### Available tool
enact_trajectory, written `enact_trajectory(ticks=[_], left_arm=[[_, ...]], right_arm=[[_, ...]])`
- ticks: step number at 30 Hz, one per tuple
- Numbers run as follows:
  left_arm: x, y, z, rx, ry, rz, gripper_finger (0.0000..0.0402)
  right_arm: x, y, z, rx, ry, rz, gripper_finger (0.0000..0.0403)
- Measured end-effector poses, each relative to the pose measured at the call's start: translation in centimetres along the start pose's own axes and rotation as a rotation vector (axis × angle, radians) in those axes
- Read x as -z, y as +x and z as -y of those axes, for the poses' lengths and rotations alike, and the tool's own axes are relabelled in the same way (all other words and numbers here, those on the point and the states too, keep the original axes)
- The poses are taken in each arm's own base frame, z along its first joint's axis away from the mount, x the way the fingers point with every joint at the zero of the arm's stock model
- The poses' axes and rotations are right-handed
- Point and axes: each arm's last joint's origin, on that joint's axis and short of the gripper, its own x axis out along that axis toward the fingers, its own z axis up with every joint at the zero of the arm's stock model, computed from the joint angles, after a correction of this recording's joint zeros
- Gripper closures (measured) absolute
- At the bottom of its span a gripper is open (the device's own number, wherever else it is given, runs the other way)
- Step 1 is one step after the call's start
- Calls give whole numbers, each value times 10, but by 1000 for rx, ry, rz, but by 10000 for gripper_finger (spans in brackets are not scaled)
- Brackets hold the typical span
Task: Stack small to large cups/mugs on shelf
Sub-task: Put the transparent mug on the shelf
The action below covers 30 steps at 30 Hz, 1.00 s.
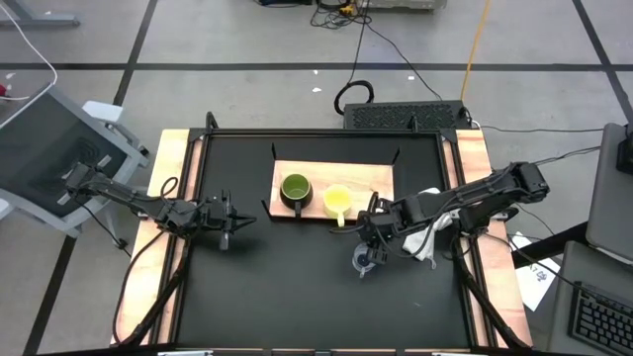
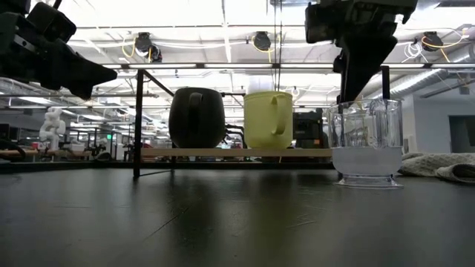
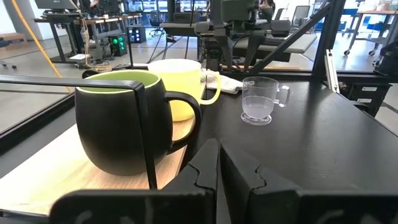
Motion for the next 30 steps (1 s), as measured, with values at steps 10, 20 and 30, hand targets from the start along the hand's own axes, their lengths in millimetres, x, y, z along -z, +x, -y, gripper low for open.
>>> enact_trajectory(ticks=[10, 20, 30], left_arm=[[1, 0, 0, 0, 3, -6, 382], [1, 0, 0, 0, 3, -7, 382], [1, 0, 0, 19, 6, -15, 382]], right_arm=[[2, 0, 0, -15, 17, -34, 270], [3, 0, -1, -55, 16, -55, 241], [3, 0, -1, -55, 34, -56, 225]])
